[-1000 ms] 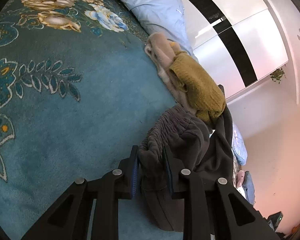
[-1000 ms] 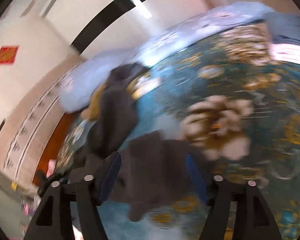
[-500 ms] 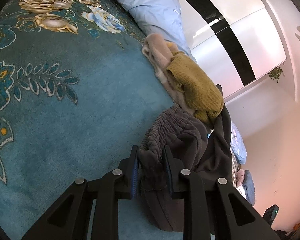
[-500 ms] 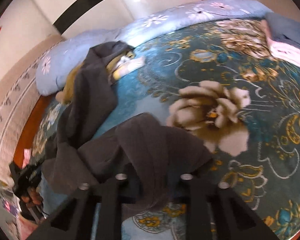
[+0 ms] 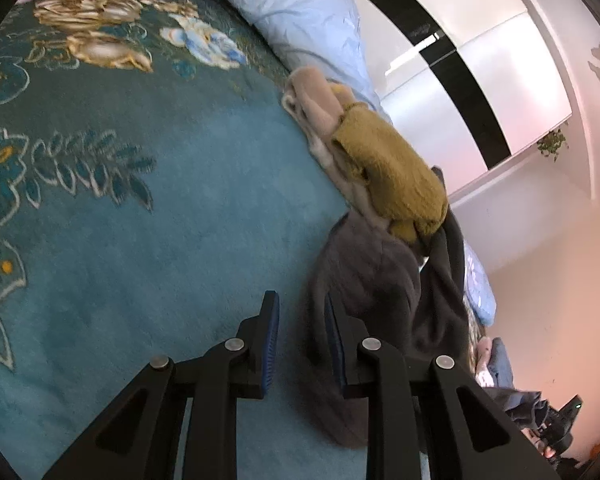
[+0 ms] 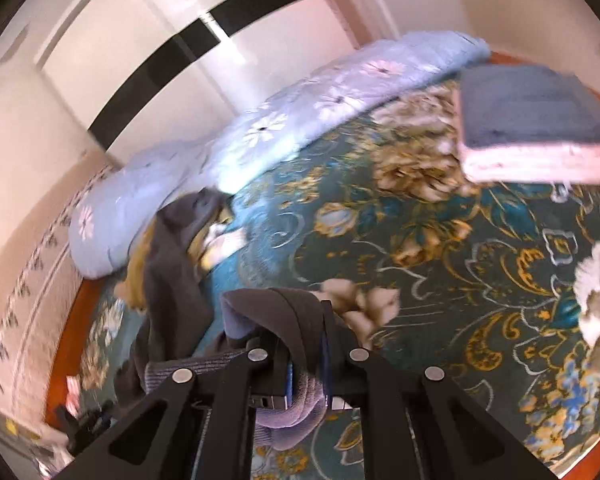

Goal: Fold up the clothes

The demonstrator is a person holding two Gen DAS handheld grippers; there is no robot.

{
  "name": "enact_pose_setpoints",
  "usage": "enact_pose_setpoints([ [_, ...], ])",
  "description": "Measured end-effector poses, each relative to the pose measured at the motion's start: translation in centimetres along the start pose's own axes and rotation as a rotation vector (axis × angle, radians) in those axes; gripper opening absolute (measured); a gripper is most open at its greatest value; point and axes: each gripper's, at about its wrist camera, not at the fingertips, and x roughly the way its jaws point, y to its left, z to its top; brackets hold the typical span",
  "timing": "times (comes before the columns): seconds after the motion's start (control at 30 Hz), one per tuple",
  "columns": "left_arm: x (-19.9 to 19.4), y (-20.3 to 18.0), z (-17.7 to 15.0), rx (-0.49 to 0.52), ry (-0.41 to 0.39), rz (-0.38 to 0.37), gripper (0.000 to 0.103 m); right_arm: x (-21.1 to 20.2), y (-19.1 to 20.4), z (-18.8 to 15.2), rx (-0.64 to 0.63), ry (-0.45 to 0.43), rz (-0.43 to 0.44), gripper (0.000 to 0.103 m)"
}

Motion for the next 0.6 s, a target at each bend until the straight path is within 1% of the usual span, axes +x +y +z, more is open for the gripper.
enact_pose_setpoints([
  [0.13,0.3,0.5,-0.1,-0.028,0.021,-0.004,0.024,3.5,-3.4,-0.4,0.092,0.077,-0.026,0.01],
  [0.23,0.3,0.3,-0.2,-0.018,0.023,-0.014,0.024,5.8,-5.7,-1.4,0.161,0.102,-0.031,0.01],
  [0.33,0.2,-0.1,-0.3,-0.004,0.02,-0.028,0.024,6.8,-7.1,-1.7,0.213,0.106,-0.003,0.011],
  [0.37,0.3,-0.2,-0.4,-0.001,0.022,-0.031,0.027,7.0,-7.4,-1.6,0.222,0.107,0.006,0.015],
  [0.4,0.5,-0.2,-0.4,-0.002,0.031,-0.032,0.037,7.0,-7.4,-1.5,0.221,0.108,0.007,0.015],
  [0.43,0.6,-0.3,-0.5,-0.004,0.041,-0.034,0.041,6.9,-7.2,-1.2,0.211,0.111,0.01,0.015],
  [0.47,0.8,-0.3,-0.6,-0.005,0.05,-0.036,0.047,6.7,-7.0,-1.0,0.193,0.11,0.008,0.017],
  [0.53,1.1,-0.6,-0.8,-0.003,0.071,-0.052,0.051,6.2,-6.7,-0.6,0.161,0.107,-0.003,0.027],
  [0.57,1.3,-0.7,-0.9,-0.002,0.08,-0.058,0.054,5.9,-6.7,-0.5,0.148,0.105,-0.01,0.036],
  [0.6,1.3,-0.7,-0.9,0.0,0.086,-0.058,0.055,5.6,-6.6,-0.4,0.136,0.102,-0.018,0.042],
])
